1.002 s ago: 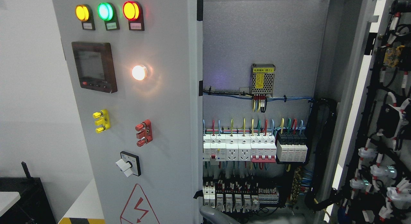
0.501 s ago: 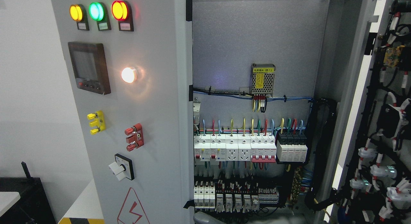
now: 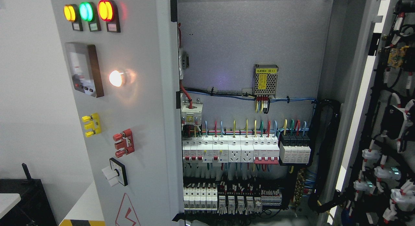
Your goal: Open door with both hands
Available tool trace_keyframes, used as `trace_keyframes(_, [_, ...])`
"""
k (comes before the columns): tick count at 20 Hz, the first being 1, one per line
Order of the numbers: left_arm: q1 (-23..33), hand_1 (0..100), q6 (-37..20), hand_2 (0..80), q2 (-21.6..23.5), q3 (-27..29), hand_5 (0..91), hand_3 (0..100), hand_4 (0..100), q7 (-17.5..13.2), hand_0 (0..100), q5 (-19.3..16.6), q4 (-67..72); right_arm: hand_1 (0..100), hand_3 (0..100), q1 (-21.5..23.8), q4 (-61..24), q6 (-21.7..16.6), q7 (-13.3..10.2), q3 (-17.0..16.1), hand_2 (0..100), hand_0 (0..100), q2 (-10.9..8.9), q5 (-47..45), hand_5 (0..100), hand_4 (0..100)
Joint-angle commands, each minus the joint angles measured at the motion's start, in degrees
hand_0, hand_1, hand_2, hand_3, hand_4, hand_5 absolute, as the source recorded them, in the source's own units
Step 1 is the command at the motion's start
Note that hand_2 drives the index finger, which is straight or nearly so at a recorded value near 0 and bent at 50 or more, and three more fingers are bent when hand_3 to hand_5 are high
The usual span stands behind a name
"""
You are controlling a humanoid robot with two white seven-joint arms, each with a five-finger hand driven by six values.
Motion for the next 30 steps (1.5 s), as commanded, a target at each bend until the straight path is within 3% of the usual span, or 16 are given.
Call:
trace_keyframes(1, [0.0,0,0.05,0.0,0.0,0.0,0.0,0,0,-0.08,0,1.14,0.01,0,0,0.97,-2.75,0.09,0.03,2.31,0,38,0.95,-0.33,0,0])
trace_keyframes(7, [0.08,0,0.05,0.0,0.0,0.0,0.0,0,0,0.01,0,1.14,0.01,0,0,1.5,-3.54,0.17,0.03,4.51,0,38,0.95,-0.24,0,0])
trace_keyframes(30, [0.0,0,0.05,0.0,0.0,0.0,0.0,0,0,-0.08,0,1.14,0.02,0,0,1.33,-3.54,0.17,-0.58,8.11,0,38,1.12,0.03,0,0])
